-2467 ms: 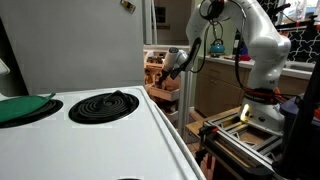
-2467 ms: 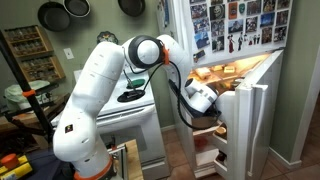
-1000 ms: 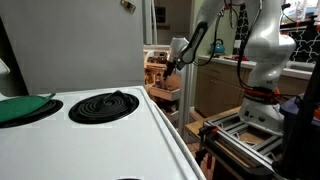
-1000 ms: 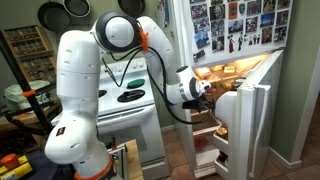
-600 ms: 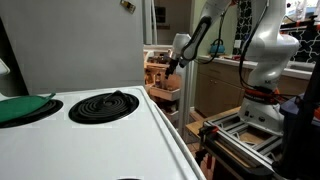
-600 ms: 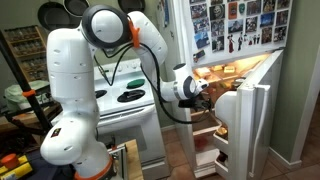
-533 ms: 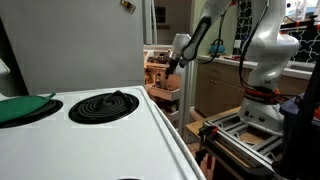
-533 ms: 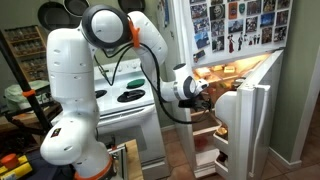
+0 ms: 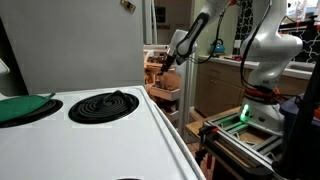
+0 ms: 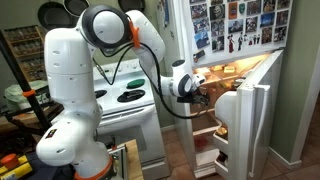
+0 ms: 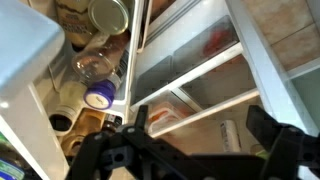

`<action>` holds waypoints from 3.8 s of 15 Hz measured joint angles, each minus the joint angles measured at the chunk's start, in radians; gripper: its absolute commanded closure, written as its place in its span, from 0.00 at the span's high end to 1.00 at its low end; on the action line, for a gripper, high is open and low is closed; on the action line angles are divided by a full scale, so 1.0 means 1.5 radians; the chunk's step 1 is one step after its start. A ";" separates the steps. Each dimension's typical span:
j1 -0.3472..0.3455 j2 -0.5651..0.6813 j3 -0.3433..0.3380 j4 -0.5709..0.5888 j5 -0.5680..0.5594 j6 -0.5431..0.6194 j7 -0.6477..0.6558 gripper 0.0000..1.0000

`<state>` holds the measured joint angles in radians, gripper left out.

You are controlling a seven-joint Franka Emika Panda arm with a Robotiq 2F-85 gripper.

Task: Open the bottom fridge door then put the sauce bottle on the second shelf and close the door

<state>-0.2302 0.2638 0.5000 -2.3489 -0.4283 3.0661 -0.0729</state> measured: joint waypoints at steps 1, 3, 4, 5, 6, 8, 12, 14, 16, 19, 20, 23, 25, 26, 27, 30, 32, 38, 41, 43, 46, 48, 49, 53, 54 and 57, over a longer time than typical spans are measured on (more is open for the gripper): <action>-0.035 -0.001 0.051 0.000 0.045 0.000 -0.048 1.00; -0.107 -0.002 0.151 0.000 0.131 -0.009 -0.144 1.00; -0.146 -0.003 0.200 0.004 0.165 -0.023 -0.185 1.00; -0.191 -0.005 0.250 0.009 0.195 -0.044 -0.224 1.00; -0.239 -0.009 0.298 0.016 0.222 -0.074 -0.261 1.00; -0.331 -0.017 0.381 0.036 0.271 -0.146 -0.338 1.00; -0.480 -0.038 0.499 0.086 0.351 -0.307 -0.471 1.00; -0.542 -0.054 0.545 0.111 0.384 -0.376 -0.519 1.00; -0.599 -0.074 0.583 0.135 0.413 -0.425 -0.554 1.00; -0.674 -0.104 0.625 0.166 0.443 -0.471 -0.592 1.00; -0.696 -0.113 0.634 0.175 0.450 -0.479 -0.599 1.00; -0.721 -0.122 0.640 0.188 0.456 -0.482 -0.606 1.00; -0.717 -0.121 0.641 0.187 0.456 -0.482 -0.605 1.00; -0.716 -0.121 0.641 0.187 0.456 -0.482 -0.605 1.00; -0.716 -0.121 0.641 0.187 0.456 -0.482 -0.605 1.00; -0.720 -0.123 0.631 0.197 0.455 -0.463 -0.595 1.00; -0.732 -0.127 0.613 0.220 0.455 -0.448 -0.586 1.00; -0.712 -0.139 0.486 0.290 0.448 -0.434 -0.544 1.00; -0.591 -0.137 0.334 0.294 0.413 -0.417 -0.493 1.00; -0.499 -0.131 0.234 0.296 0.374 -0.405 -0.451 1.00; -0.394 -0.115 0.131 0.303 0.338 -0.398 -0.414 1.00; -0.380 -0.110 0.120 0.306 0.335 -0.397 -0.410 1.00; -0.379 -0.110 0.118 0.307 0.334 -0.397 -0.410 1.00; -0.314 -0.112 0.047 0.310 0.355 -0.398 -0.413 1.00; -0.273 -0.112 0.003 0.312 0.372 -0.404 -0.417 1.00; -0.160 -0.112 -0.115 0.328 0.434 -0.479 -0.440 1.00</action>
<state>-0.4706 0.0964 0.3281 -1.8574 0.2227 2.3471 -0.7335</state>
